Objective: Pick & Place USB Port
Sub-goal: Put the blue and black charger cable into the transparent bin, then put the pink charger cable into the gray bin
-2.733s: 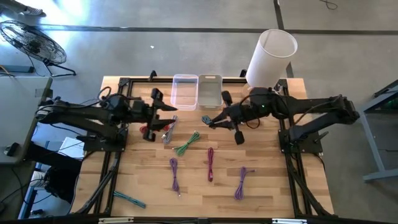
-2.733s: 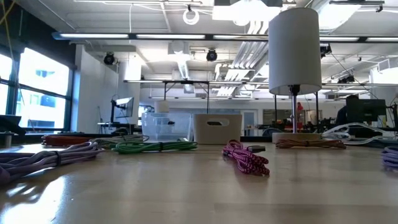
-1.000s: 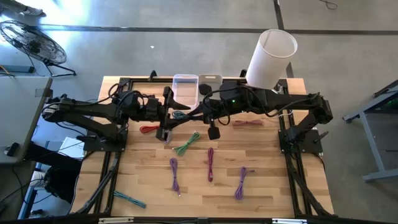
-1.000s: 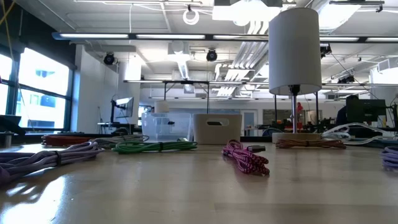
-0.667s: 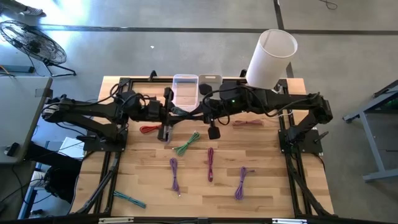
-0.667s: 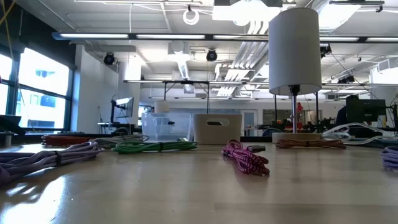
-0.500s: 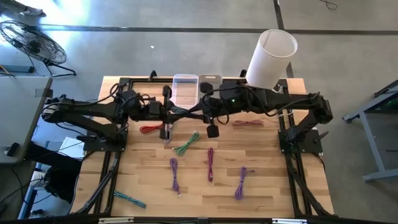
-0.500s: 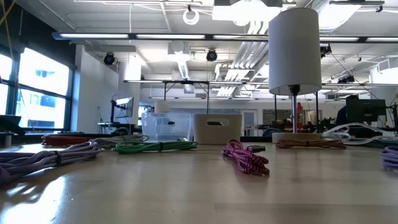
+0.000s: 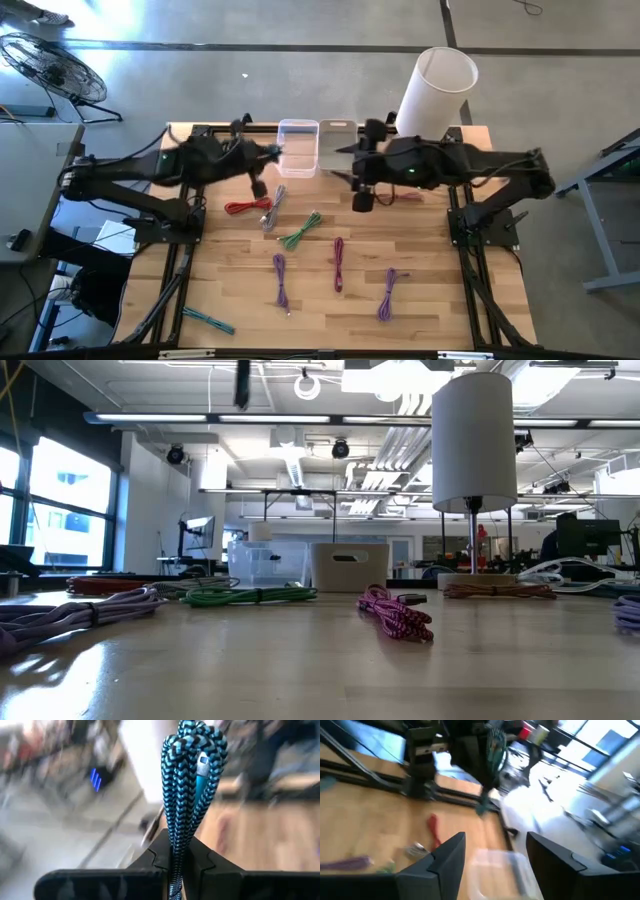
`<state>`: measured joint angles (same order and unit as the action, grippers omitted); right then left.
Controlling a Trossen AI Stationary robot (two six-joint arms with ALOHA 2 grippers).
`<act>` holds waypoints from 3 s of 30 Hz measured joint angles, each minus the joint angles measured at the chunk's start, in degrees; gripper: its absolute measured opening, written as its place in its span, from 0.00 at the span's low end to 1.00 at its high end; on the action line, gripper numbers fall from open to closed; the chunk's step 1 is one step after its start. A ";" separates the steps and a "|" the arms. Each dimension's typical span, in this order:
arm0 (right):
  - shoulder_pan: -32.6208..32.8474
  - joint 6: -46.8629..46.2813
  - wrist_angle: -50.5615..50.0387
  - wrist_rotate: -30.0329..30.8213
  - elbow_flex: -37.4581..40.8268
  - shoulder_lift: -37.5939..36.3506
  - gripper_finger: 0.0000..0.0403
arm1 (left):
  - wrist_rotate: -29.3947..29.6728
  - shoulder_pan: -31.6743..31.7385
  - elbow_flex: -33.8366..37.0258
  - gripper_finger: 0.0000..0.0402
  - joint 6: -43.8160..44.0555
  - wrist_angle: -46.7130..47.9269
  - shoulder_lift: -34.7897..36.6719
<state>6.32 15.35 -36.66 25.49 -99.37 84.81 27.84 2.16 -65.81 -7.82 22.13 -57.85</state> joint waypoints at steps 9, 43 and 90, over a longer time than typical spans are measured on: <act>2.83 -7.92 -10.10 9.40 0.00 -3.84 0.51 | -15.06 18.14 -2.70 0.03 11.96 6.10 -8.19; 7.38 -17.85 -18.54 8.73 5.57 -3.90 0.51 | -34.95 36.52 -2.63 0.09 19.95 -0.97 -35.21; 8.30 -14.64 -26.22 6.97 5.51 -3.90 0.51 | -60.83 40.16 -4.65 0.31 8.07 -6.57 -34.57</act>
<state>14.61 0.71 -62.88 32.46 -93.86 80.90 -33.00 42.33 -70.46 0.26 15.56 -92.42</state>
